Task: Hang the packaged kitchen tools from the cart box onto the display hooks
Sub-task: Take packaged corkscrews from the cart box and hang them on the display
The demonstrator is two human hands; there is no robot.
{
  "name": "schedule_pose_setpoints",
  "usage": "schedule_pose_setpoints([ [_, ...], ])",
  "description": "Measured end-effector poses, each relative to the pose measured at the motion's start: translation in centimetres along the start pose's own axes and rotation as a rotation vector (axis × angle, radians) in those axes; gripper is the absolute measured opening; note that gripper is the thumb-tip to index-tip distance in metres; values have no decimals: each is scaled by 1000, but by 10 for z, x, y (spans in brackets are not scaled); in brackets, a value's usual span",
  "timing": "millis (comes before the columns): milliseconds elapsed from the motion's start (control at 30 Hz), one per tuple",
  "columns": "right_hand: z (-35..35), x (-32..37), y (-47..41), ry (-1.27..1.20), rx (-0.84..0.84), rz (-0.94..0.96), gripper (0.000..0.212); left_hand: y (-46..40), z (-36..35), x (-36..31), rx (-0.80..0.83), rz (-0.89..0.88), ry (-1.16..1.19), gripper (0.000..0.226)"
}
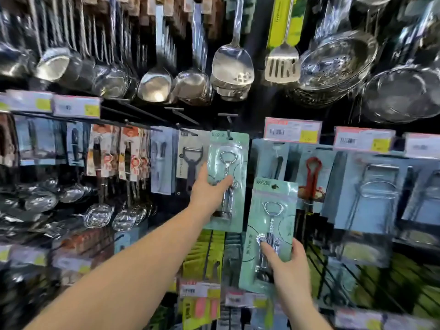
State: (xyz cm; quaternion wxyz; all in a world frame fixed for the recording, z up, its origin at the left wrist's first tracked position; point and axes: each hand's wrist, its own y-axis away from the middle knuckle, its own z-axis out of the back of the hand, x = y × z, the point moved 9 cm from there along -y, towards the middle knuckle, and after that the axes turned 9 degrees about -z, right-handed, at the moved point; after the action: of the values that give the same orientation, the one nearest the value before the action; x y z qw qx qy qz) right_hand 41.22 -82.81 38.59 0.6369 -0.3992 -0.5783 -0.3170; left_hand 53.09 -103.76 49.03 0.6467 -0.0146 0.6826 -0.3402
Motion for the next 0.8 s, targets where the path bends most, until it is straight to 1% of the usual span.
schedule_pose_setpoints([
  [67,5,11,3,-8,-6,1,76,-14,-8,9,4,21,-35,88],
  [100,7,15,3,-13,-6,0,74,-22,-13,13,10,40,-73,89],
  [233,6,27,-6,-29,-24,23,77,-48,-21,26,48,201,-361,95],
  [300,-3,33,-7,-14,-29,33,75,-53,-17,25,14,256,-399,94],
  [367,-19,38,-7,29,7,59,58,-50,-6,20,-82,191,-368,87],
  [400,-28,39,-8,56,19,72,49,-47,0,20,-127,127,-307,80],
  [467,-46,42,-8,78,66,103,44,-35,8,24,-146,38,-63,58],
  [500,-55,47,-7,81,83,115,42,-27,10,26,-131,25,53,49],
  [533,-62,53,-6,70,92,129,43,-20,13,26,-124,-6,127,54],
  [567,-69,61,-5,57,99,148,43,-13,17,24,-111,-51,151,62],
  [600,-76,68,-5,52,110,168,43,-7,20,19,-93,-118,155,65],
  [633,-83,77,-4,56,115,186,43,0,21,10,-68,-183,138,59],
  [700,-91,89,-8,47,102,233,42,11,20,-4,-2,-264,112,40],
  [733,-94,94,-10,38,86,258,41,12,19,-8,15,-288,102,38],
  [800,-96,103,-14,34,47,296,38,10,18,-14,32,-314,82,44],
])
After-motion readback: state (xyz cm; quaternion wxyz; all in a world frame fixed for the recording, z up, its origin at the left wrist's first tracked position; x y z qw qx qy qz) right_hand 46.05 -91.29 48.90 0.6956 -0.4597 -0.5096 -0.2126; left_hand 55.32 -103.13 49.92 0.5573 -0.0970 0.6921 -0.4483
